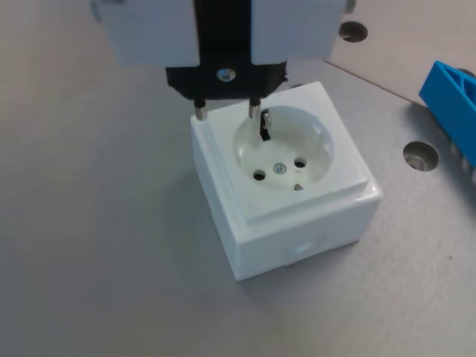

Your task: Move above the white socket

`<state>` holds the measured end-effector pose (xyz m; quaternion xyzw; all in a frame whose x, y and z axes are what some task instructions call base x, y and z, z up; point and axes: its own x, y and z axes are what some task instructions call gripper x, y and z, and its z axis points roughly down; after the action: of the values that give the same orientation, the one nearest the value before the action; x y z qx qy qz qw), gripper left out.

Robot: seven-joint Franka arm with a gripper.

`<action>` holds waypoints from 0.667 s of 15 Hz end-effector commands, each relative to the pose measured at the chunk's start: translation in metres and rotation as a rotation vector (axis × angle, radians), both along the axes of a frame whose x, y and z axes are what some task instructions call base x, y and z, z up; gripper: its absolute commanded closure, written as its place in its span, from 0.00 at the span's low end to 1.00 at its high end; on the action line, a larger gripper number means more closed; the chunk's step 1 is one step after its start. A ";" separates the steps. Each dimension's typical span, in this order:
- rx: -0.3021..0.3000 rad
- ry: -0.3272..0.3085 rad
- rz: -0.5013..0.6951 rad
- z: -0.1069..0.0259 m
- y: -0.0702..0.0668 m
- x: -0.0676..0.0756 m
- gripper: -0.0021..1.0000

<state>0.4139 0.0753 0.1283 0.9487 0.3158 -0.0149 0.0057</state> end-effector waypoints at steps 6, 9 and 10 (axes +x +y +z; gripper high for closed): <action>-0.031 -0.122 0.200 -0.018 0.008 -0.015 1.00; -0.030 -0.122 0.187 -0.022 0.011 -0.017 1.00; -0.030 -0.122 0.181 -0.023 0.011 -0.017 1.00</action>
<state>0.4014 0.0860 0.1133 0.9307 0.3655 -0.0145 0.0045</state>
